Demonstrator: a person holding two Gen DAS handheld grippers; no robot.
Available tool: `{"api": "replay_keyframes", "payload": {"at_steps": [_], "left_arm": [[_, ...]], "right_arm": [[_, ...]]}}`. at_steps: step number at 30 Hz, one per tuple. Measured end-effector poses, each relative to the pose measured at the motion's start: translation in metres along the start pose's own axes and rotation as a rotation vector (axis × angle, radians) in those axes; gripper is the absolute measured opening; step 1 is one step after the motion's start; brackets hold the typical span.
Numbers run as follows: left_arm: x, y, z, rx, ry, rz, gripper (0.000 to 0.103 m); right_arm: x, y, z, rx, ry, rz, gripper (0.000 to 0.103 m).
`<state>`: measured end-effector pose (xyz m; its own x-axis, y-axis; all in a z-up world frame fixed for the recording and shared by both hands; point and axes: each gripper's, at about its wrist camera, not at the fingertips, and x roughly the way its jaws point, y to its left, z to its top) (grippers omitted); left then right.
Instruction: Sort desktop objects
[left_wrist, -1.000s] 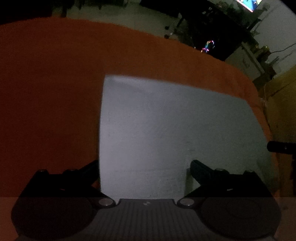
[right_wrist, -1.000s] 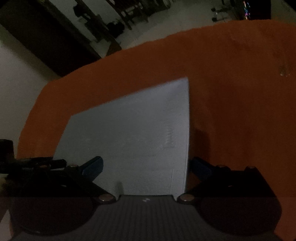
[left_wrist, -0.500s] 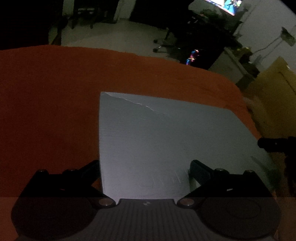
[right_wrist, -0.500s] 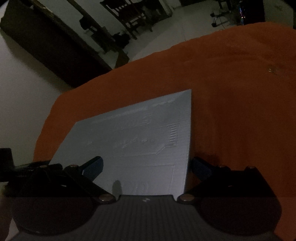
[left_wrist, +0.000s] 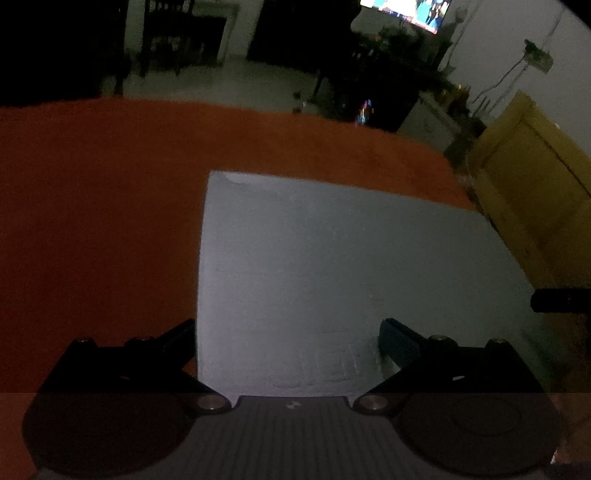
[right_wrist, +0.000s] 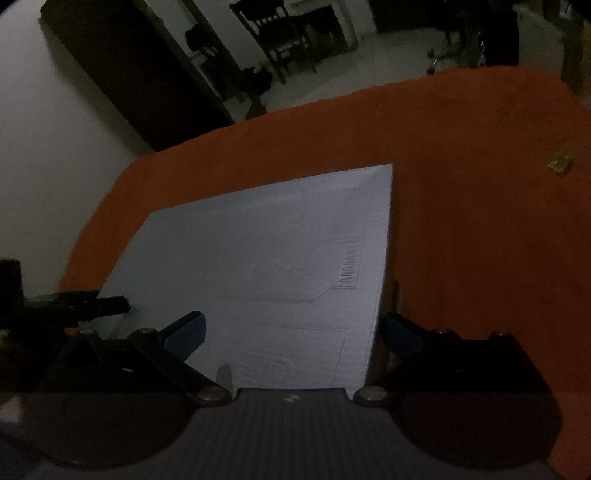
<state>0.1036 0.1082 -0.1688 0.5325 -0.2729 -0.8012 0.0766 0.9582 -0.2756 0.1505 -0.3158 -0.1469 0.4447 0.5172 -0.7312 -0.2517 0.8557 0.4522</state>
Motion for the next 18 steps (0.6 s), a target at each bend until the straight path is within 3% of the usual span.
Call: {"api": "replay_keyframes", "payload": {"at_steps": [4, 6, 10, 18], "left_arm": [[0.019, -0.004, -0.021, 0.006, 0.068, 0.006, 0.102], [0.028, -0.006, -0.028, 0.008, 0.102, 0.013, 0.102], [0.032, -0.012, -0.028, 0.072, 0.077, 0.035, 0.102], [0.027, -0.003, -0.027, 0.034, 0.057, 0.045, 0.102]], "right_arm": [[0.017, 0.004, -0.037, -0.029, -0.015, -0.09, 0.103], [0.032, -0.002, -0.051, 0.019, 0.018, -0.111, 0.103], [0.057, -0.015, -0.07, 0.13, 0.088, -0.101, 0.103], [0.076, -0.002, -0.059, 0.083, 0.091, -0.11, 0.103]]}}
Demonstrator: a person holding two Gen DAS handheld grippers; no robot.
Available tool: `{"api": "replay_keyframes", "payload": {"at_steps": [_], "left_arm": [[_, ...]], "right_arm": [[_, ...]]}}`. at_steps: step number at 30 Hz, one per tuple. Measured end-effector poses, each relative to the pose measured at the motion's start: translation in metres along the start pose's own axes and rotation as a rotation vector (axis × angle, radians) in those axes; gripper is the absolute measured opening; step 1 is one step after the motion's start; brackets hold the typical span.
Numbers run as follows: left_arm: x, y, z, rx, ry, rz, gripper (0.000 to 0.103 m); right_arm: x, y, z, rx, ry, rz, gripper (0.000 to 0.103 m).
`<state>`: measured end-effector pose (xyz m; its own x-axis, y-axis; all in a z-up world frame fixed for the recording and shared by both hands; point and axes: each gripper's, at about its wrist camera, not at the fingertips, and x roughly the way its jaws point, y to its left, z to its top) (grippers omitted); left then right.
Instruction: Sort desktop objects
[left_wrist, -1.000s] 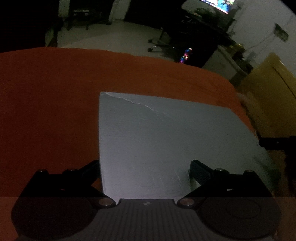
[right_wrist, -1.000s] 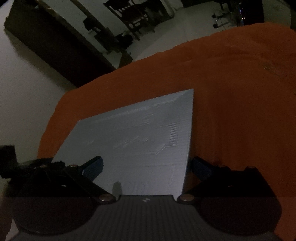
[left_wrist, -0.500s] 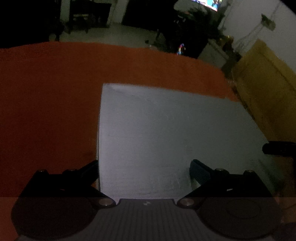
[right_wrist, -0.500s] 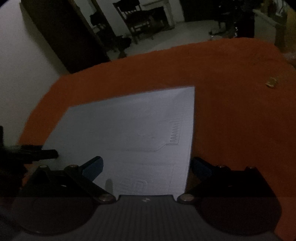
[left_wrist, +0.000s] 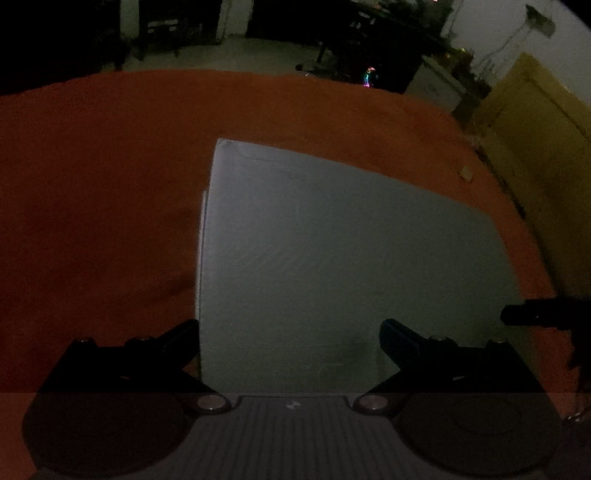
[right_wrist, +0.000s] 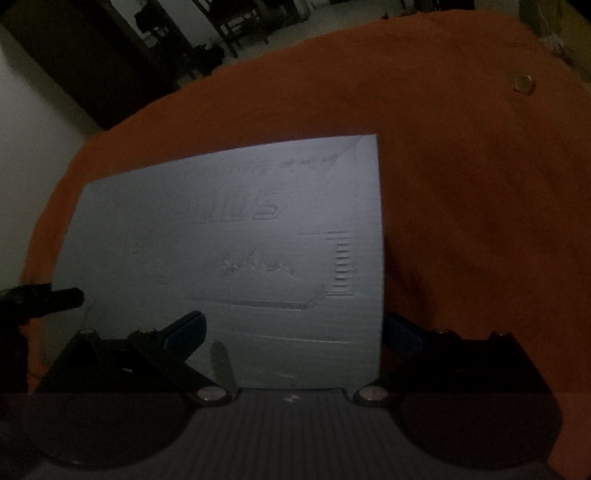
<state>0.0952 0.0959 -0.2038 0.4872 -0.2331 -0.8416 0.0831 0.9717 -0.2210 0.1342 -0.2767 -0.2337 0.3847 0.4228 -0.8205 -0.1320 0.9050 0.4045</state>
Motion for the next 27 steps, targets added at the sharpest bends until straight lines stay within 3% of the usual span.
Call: {"api": "replay_keyframes", "payload": {"at_steps": [3, 10, 16, 18, 22, 27], "left_arm": [[-0.01, 0.002, -0.006, -0.007, -0.023, 0.0, 0.102], [-0.019, -0.007, -0.006, 0.016, -0.036, -0.001, 0.102], [-0.053, -0.02, -0.005, 0.121, -0.113, -0.02, 0.102], [-0.057, -0.02, -0.004, 0.143, -0.121, 0.018, 0.102], [-0.041, -0.009, -0.004, 0.109, -0.071, 0.093, 0.102], [-0.001, 0.009, -0.017, 0.053, 0.015, 0.038, 0.102]], "right_arm": [[0.006, 0.002, -0.003, -0.046, 0.028, -0.038, 0.103], [0.009, 0.0, -0.017, -0.023, 0.003, -0.034, 0.103], [0.01, -0.004, -0.007, 0.014, 0.023, 0.007, 0.103], [0.01, -0.008, -0.008, 0.005, 0.043, 0.008, 0.103], [0.016, -0.014, -0.012, 0.019, 0.066, -0.005, 0.103], [0.02, -0.017, -0.01, 0.041, 0.073, 0.01, 0.103]]}}
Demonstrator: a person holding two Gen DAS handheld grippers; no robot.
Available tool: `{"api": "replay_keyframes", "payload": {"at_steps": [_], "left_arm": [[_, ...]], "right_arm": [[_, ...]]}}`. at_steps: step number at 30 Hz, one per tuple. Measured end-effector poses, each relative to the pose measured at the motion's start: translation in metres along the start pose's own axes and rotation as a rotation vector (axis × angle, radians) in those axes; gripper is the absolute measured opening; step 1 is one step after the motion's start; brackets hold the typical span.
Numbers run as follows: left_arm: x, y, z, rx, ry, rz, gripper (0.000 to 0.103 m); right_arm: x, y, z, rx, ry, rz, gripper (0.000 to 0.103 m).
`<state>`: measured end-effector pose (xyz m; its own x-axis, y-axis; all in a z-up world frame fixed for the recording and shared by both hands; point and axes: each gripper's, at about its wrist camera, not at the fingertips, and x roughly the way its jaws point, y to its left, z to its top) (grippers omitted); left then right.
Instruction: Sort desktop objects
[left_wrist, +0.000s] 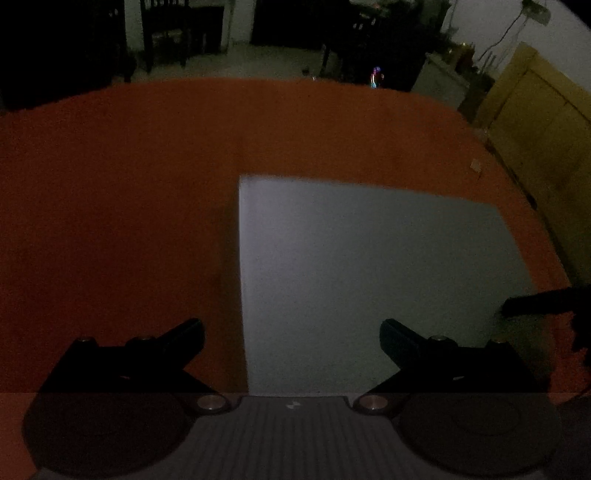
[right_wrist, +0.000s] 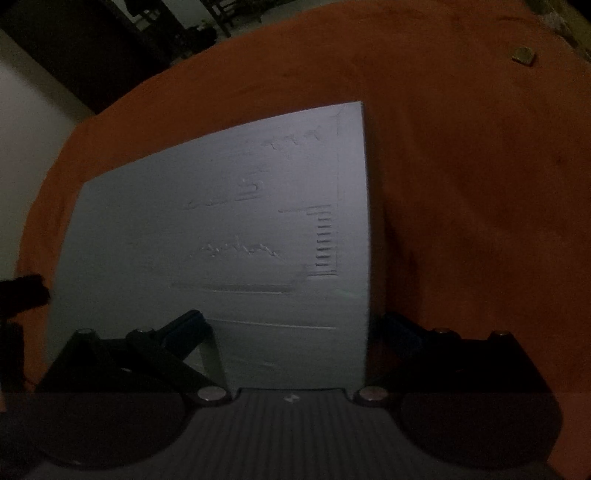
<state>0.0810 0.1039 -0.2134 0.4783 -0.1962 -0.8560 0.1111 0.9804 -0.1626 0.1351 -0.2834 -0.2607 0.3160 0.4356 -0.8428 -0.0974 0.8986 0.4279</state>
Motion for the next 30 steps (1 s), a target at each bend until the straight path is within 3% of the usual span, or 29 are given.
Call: {"api": "replay_keyframes", "payload": {"at_steps": [2, 4, 9, 14, 30], "left_arm": [[0.02, 0.002, -0.006, -0.011, 0.042, -0.042, 0.102], [0.031, 0.005, -0.011, -0.06, 0.031, -0.07, 0.103], [0.048, 0.026, -0.007, -0.221, 0.06, -0.137, 0.103], [0.047, 0.011, -0.005, -0.128, 0.032, -0.083, 0.103], [0.053, -0.006, 0.005, -0.101, -0.011, -0.022, 0.103]], "right_arm": [[-0.003, -0.004, 0.0, -0.003, 0.002, 0.0, 0.103], [-0.003, -0.009, -0.002, -0.004, -0.008, 0.002, 0.103], [-0.011, -0.001, -0.008, -0.044, -0.035, -0.043, 0.103], [-0.012, 0.036, -0.004, -0.226, -0.037, -0.184, 0.103], [-0.007, 0.051, 0.015, -0.126, 0.022, -0.248, 0.103]]}}
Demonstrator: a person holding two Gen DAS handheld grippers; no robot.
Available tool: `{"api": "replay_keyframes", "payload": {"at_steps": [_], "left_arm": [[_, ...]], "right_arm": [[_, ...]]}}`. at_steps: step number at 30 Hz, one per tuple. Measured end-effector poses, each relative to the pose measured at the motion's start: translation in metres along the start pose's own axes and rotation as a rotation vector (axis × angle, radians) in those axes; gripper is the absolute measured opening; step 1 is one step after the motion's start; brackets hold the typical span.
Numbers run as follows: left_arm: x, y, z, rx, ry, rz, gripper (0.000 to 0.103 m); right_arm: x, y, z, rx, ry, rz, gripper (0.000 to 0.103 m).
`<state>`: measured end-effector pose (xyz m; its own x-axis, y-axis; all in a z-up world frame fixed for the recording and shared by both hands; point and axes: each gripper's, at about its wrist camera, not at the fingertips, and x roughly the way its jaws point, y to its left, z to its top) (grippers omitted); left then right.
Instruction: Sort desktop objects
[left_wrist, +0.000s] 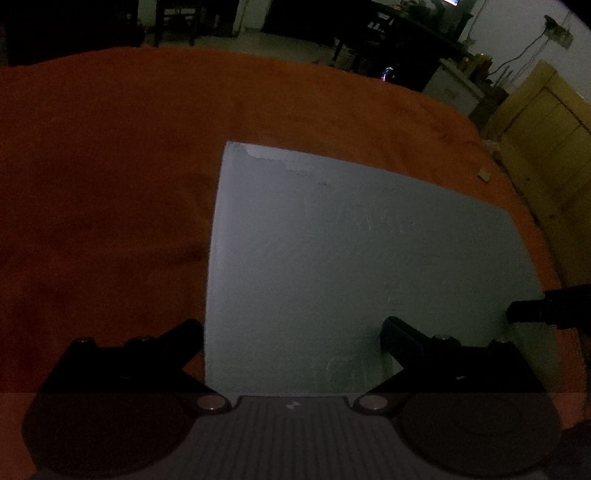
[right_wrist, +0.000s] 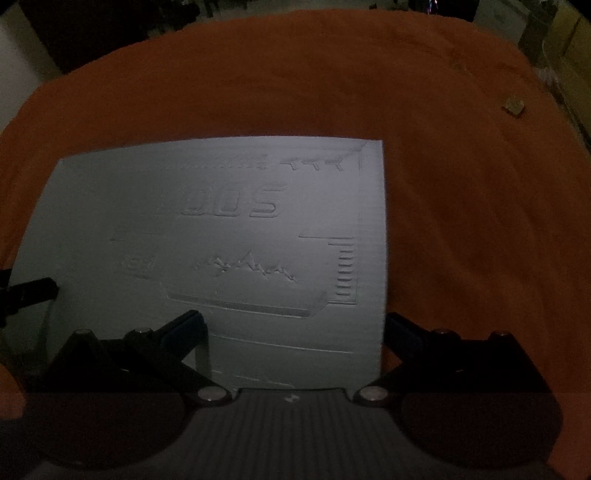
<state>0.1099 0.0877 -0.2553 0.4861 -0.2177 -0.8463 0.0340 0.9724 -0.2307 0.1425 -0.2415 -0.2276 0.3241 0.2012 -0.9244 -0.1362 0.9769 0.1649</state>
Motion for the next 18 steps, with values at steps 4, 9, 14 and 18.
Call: {"api": "replay_keyframes", "payload": {"at_steps": [4, 9, 14, 18], "left_arm": [[0.002, -0.013, 0.004, -0.009, -0.009, 0.029, 0.103], [0.004, -0.016, 0.018, -0.01, 0.053, 0.024, 0.103], [-0.004, -0.021, 0.052, -0.051, 0.252, 0.176, 0.102], [-0.041, -0.037, 0.074, -0.012, 0.182, 0.178, 0.102]], "right_arm": [[-0.004, 0.002, 0.003, 0.0, 0.007, 0.005, 0.103], [-0.009, -0.002, 0.008, -0.011, 0.047, 0.018, 0.103], [-0.046, 0.008, 0.025, -0.073, 0.061, 0.033, 0.103], [-0.087, 0.012, 0.043, 0.051, 0.056, 0.151, 0.103]]}}
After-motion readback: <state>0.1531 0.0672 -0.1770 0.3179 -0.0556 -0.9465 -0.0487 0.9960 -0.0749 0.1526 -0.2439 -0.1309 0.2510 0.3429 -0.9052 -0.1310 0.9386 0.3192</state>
